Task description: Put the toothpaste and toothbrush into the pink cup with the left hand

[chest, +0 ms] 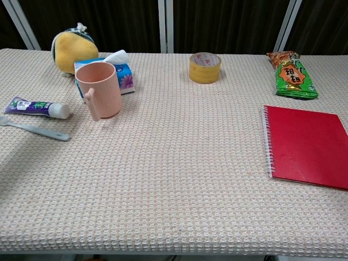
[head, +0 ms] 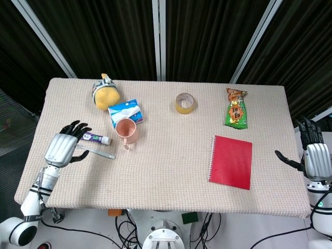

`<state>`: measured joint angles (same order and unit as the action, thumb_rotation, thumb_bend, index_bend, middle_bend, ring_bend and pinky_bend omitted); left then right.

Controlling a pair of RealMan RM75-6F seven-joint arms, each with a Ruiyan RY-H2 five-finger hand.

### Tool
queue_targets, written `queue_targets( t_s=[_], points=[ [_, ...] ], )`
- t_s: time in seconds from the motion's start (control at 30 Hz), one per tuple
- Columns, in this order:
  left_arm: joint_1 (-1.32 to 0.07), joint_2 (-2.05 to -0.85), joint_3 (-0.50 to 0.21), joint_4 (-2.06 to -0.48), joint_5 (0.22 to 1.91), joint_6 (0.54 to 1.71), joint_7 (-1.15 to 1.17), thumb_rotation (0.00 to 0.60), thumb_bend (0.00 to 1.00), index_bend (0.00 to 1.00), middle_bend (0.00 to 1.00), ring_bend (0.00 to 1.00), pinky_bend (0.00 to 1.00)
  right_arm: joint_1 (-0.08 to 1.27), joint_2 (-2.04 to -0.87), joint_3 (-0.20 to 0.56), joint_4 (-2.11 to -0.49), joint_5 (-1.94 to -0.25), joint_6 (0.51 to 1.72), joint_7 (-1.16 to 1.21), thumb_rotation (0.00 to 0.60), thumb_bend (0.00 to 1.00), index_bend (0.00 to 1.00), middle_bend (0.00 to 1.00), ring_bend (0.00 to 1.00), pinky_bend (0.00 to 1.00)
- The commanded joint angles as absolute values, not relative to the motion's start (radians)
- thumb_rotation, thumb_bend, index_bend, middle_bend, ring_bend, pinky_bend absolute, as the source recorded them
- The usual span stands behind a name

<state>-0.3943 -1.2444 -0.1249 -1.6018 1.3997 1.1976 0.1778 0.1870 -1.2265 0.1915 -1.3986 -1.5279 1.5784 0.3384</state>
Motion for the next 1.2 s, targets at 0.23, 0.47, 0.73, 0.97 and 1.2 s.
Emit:
queue_targets(
  t_s=[0.23,0.47,0.73,0.97,1.2],
  points=[
    [-0.489,-1.354,-0.128,-1.356,1.263,0.978,0.128,0.579,0.26,0.26,0.19,0.11,0.25,0.189,-1.199,0.221,-1.445,-1.518,1.608,0.319,0.6,0.36,0.0,0.0,0.0,0.0],
    [-0.521,-1.446,-0.11,-1.231,1.295,0.956,0.106,0.574,0.26,0.27,0.19,0.11,0.25,0.19,-1.195,0.227,-1.464,-1.514,1.613,0.304,0.6,0.36,0.0,0.0,0.0,0.0],
    [-0.562,-1.524,-0.104,-1.139,1.325,0.944,0.11,0.6,0.27,0.29,0.2,0.12,0.25,0.183,-1.201,0.218,-1.466,-1.511,1.618,0.284,0.6,0.37,0.0,0.0,0.0,0.0],
    [-0.585,-1.541,-0.11,-1.092,1.317,0.921,0.104,0.6,0.31,0.31,0.2,0.12,0.25,0.179,-1.2,0.216,-1.462,-1.504,1.614,0.272,0.6,0.38,0.0,0.0,0.0,0.0],
    [-0.606,-1.565,-0.101,-1.035,1.318,0.894,0.122,0.6,0.31,0.34,0.2,0.12,0.25,0.181,-1.212,0.223,-1.455,-1.485,1.607,0.26,0.6,0.43,0.0,0.0,0.0,0.0]
  ],
)
